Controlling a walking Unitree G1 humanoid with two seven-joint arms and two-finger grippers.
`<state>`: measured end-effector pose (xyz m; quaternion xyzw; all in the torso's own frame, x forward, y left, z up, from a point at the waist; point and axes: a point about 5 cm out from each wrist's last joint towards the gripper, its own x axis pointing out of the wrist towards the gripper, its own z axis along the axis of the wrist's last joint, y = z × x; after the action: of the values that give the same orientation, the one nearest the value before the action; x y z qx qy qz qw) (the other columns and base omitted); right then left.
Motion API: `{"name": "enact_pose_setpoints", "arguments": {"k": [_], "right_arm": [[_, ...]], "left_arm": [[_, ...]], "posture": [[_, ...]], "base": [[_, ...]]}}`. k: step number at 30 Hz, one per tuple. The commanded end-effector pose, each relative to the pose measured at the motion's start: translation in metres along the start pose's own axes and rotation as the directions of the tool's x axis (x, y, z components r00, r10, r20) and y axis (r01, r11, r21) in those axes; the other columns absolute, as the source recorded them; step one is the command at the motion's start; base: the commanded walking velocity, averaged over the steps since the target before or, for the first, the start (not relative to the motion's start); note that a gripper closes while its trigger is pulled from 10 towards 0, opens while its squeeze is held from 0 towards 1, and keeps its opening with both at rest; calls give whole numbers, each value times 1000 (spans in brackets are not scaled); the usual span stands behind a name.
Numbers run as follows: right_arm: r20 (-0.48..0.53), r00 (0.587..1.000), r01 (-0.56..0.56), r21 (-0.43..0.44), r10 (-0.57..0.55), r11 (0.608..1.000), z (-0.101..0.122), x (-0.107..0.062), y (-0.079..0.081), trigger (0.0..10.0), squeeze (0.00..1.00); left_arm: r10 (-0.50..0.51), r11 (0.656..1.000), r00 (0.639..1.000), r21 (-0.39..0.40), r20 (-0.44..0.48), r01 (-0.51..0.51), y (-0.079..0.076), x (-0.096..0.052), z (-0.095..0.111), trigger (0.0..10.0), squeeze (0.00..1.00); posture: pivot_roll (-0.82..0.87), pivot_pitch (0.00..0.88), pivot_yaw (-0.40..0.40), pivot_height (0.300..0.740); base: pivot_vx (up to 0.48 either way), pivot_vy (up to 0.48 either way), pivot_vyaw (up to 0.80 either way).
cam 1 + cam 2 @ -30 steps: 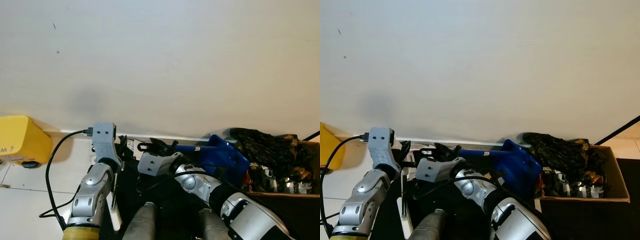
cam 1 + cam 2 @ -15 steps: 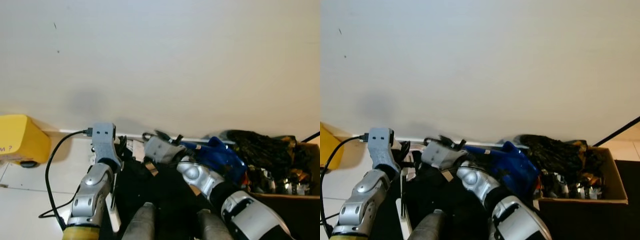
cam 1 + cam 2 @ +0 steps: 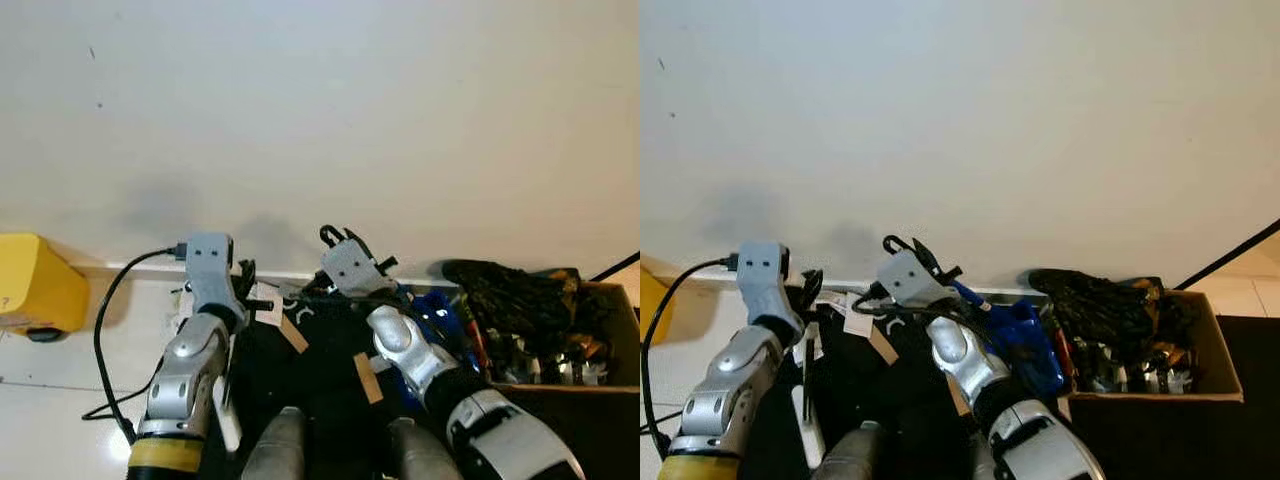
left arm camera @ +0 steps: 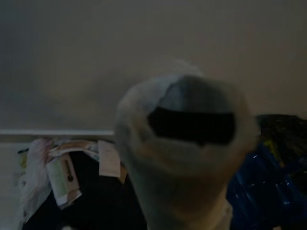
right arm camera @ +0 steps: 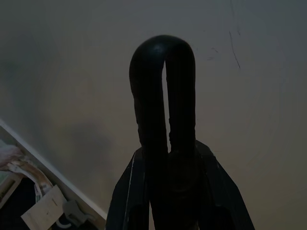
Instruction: Sweep floor
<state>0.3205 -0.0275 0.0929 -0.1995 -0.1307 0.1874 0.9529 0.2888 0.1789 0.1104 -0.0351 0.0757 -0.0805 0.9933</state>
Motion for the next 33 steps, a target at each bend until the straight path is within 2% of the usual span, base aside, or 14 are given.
{"name": "enact_pose_setpoints", "arguments": {"k": [1, 2, 5, 6, 7, 9, 12, 15, 18, 20, 21, 24, 27, 33], "right_arm": [[44, 999, 7, 98, -11, 995, 3, -9, 7, 10000, 0], [44, 999, 7, 98, -11, 995, 3, -9, 7, 10000, 0], [89, 996, -30, 14, 29, 999, -5, -26, 3, 10000, 0], [89, 996, -30, 14, 29, 999, -5, -26, 3, 10000, 0], [115, 992, -43, -87, 53, 995, -8, -36, -1, 10000, 0], [138, 988, -51, -157, 73, 986, -10, -42, -2, 10000, 0], [105, 994, -18, -128, 32, 992, -16, -47, -6, 10000, 0], [37, 997, 69, -46, -67, 997, -27, -54, -18, 10000, 0], [90, 995, 56, -87, -49, 995, -22, -57, -18, 10000, 0], [143, 990, 13, -186, 14, 983, -18, -60, -14, 10000, 0], [165, 985, -9, -228, 48, 974, -15, -61, -11, 10000, 0], [208, 975, -23, -280, 84, 960, -9, -59, -13, 10000, 0], [243, 968, 7, -289, 66, 957, 0, -50, -25, 10000, 0], [267, 962, 20, -289, 61, 957, 7, -44, -32, 10000, 0]], "left_arm": [[-36, 999, 999, -17, 14, 37, -7, 0, 4, 10000, 0], [-36, 999, 999, -17, 14, 37, -7, 0, 4, 10000, 0], [-99, 995, 993, -26, 63, 101, -18, 5, 21, 10000, 0], [-99, 995, 993, -26, 63, 101, -18, 5, 21, 10000, 0], [-128, 991, 988, -31, 82, 131, -23, 7, 27, 10000, 0], [-145, 988, 985, -34, 90, 149, -25, 9, 29, 10000, 0], [-161, 986, 982, -31, 95, 164, -28, 10, 31, 10000, 0], [-178, 983, 979, -27, 97, 181, -30, 13, 34, 10000, 0], [-190, 980, 977, -40, 99, 194, -31, 16, 37, 10000, 0], [-200, 977, 974, -52, 105, 207, -33, 17, 40, 10000, 0], [-207, 975, 972, -53, 108, 214, -34, 18, 42, 10000, 0], [-216, 974, 970, -51, 110, 223, -35, 20, 44, 10000, 0], [-222, 972, 969, -49, 105, 228, -35, 20, 43, 10000, 0], [-223, 972, 970, -51, 98, 229, -36, 20, 40, 10000, 0]], "posture": [[223, 236, -38, 740], [223, 236, -38, 740], [213, 223, -39, 740], [213, 223, -39, 740], [205, 216, -36, 740], [200, 212, -31, 740], [197, 207, -25, 740], [191, 204, -16, 740], [180, 195, -4, 740], [180, 194, -3, 740], [181, 188, 4, 740], [177, 185, 7, 740], [171, 184, 9, 740], [170, 187, 2, 740]], "base": [[0, 0, 0], [0, 0, 0], [0, 0, 0], [0, 0, 0], [0, 0, 0], [0, 0, 0], [0, 0, 0], [0, 0, 0], [0, 0, 0], [0, 0, 0], [0, 0, 0], [0, 0, 0], [0, 0, 0], [0, 0, 0]]}}
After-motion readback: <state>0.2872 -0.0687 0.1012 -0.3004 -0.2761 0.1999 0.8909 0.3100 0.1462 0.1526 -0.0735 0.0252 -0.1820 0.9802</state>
